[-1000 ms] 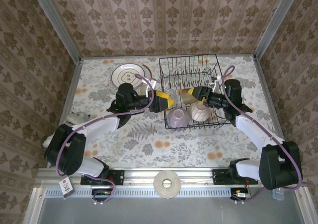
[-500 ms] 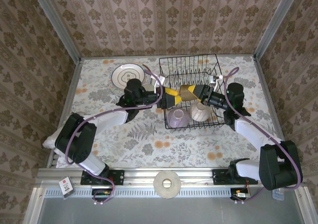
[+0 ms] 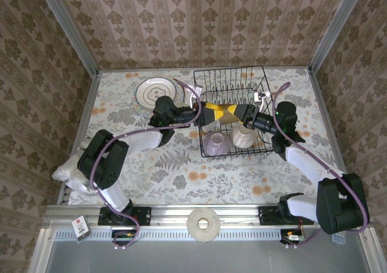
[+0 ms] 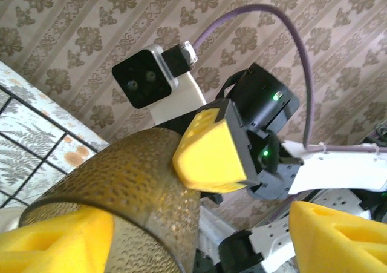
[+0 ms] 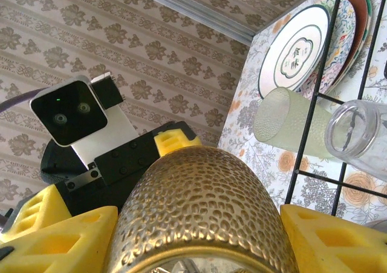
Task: Unload the mixed dishes from the dish rack
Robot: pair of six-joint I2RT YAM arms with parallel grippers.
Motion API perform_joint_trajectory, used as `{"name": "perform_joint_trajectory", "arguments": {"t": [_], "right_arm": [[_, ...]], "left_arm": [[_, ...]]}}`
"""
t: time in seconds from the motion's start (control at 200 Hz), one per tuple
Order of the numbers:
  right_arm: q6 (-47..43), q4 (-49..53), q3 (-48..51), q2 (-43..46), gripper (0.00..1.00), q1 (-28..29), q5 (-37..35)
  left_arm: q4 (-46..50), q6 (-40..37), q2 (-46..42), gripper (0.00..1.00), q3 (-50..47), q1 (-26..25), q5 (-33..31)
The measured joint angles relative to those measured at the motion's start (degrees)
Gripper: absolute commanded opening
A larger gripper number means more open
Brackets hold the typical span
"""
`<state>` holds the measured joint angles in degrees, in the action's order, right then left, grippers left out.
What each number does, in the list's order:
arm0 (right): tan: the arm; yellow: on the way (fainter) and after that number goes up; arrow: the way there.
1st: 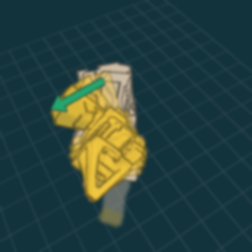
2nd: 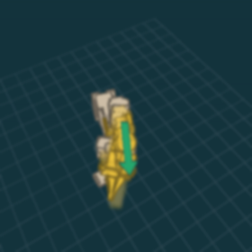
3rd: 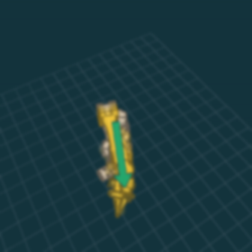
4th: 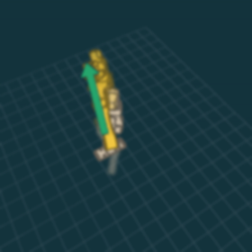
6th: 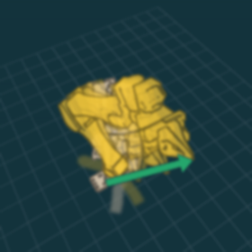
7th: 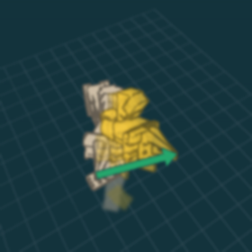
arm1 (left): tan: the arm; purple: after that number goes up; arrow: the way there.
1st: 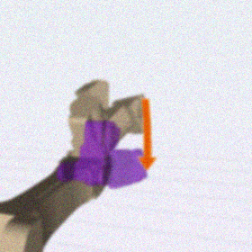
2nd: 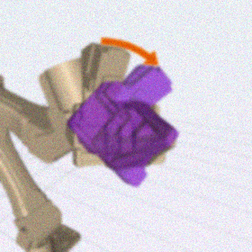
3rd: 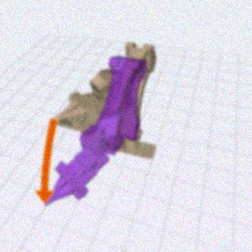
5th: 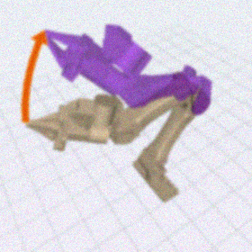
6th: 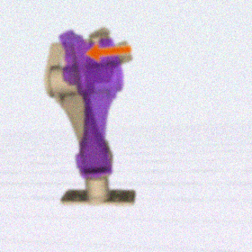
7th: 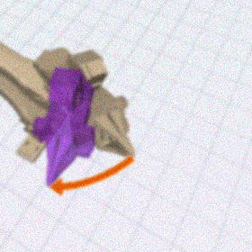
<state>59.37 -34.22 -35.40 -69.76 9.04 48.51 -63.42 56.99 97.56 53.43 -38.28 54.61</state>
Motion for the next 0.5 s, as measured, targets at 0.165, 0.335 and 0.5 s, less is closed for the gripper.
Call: {"name": "perform_joint_trajectory", "arguments": {"t": [0.165,0.335,0.5], "right_arm": [[-0.3,-0.5,0.0,-0.1,0.40,0.1,0.0],[-0.9,-1.2,0.0,-0.5,0.40,0.6,0.0],[-1.1,-2.0,0.0,-0.8,0.40,1.1,0.0]], "left_arm": [[-1.6,4.0,0.0,0.59,0.0,0.0,0.3],[-2.4,7.9,1.0,0.42,0.0,0.0,0.0],[-2.4,10.8,1.6,0.20,0.0,0.1,-0.4]]}}
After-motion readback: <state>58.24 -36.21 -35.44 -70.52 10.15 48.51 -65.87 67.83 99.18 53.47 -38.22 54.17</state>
